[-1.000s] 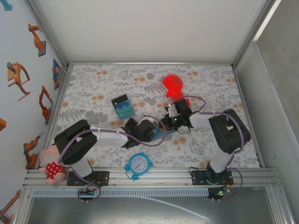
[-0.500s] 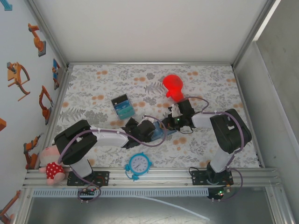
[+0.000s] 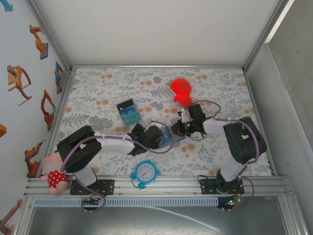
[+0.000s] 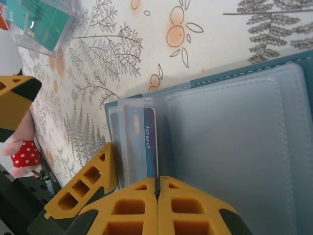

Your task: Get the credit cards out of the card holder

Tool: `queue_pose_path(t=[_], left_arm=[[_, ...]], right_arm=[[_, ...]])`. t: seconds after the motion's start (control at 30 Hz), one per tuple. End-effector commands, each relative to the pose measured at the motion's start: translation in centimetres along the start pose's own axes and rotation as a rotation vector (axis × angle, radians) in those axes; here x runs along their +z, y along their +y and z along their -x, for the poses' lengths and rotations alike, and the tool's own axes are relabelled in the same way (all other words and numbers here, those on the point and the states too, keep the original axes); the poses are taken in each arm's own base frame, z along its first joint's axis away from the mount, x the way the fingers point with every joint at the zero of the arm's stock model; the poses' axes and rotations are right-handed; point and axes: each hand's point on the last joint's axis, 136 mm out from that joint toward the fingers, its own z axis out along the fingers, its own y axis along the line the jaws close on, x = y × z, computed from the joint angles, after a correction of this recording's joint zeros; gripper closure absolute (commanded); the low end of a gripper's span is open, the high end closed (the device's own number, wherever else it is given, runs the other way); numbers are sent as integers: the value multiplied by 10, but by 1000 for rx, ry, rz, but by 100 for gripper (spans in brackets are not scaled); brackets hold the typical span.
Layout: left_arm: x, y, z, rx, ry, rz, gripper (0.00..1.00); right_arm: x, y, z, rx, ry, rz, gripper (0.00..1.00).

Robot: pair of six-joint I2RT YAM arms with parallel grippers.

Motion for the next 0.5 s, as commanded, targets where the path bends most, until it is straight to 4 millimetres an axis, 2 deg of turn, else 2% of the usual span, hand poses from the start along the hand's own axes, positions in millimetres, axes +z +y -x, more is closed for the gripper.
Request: queue_pose_path(t=[0.0,0.3,0.47], left_arm=[[-8,2,14,5,-25,4,3],[-23,7,51,-24,-119,-12,3],[-18,-3,70,5,-152,-24,3]], right_arm=[[-8,-3,2,-28,-5,-48,100],[-14,0,4,-54,-4,-72,100],[-13,1,4,-51,-3,-65,100]])
